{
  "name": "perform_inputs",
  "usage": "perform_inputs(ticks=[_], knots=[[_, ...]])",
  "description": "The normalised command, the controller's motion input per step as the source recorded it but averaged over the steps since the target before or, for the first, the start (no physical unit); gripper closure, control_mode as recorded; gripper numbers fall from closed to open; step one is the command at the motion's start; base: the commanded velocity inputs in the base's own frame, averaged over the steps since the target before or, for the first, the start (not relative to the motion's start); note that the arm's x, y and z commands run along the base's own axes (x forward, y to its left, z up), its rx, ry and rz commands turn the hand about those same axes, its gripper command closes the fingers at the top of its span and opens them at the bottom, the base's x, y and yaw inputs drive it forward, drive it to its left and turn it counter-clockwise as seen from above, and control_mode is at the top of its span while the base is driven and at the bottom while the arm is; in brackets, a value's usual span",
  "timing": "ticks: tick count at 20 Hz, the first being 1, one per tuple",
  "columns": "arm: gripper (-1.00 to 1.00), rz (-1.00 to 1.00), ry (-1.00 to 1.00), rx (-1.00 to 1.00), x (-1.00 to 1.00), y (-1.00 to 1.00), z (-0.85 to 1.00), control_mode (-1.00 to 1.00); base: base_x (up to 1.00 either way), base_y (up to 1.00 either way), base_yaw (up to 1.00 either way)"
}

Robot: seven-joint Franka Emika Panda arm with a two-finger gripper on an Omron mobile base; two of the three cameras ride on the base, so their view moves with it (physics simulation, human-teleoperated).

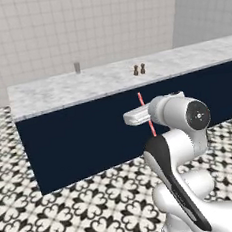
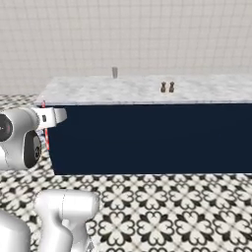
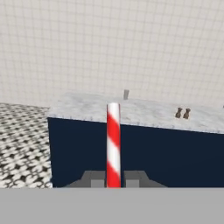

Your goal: Take a straw from the drawer in front and place it inside the glass cup on the dining counter.

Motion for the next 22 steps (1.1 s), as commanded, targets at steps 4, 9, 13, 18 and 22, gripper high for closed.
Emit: perform_inputs(ticks=[4,9,13,18,22], knots=[[1.0,0.0,0.0,0.0,0.0,0.0,0.0,1.0,0.48,1.0,-0.02],[1.0,0.0,0.0,0.0,0.0,0.0,0.0,1.0,0.53,1.0,-0.05],[1.0,0.0,0.0,0.0,0.0,0.0,0.0,1.0,0.49,1.0,-0.08],[1.0,0.0,0.0,0.0,0.0,0.0,0.0,1.0,0.38,1.0,-0.11],[1.0,0.0,0.0,0.0,0.0,0.0,0.0,1.0,0.35,1.0,-0.18]])
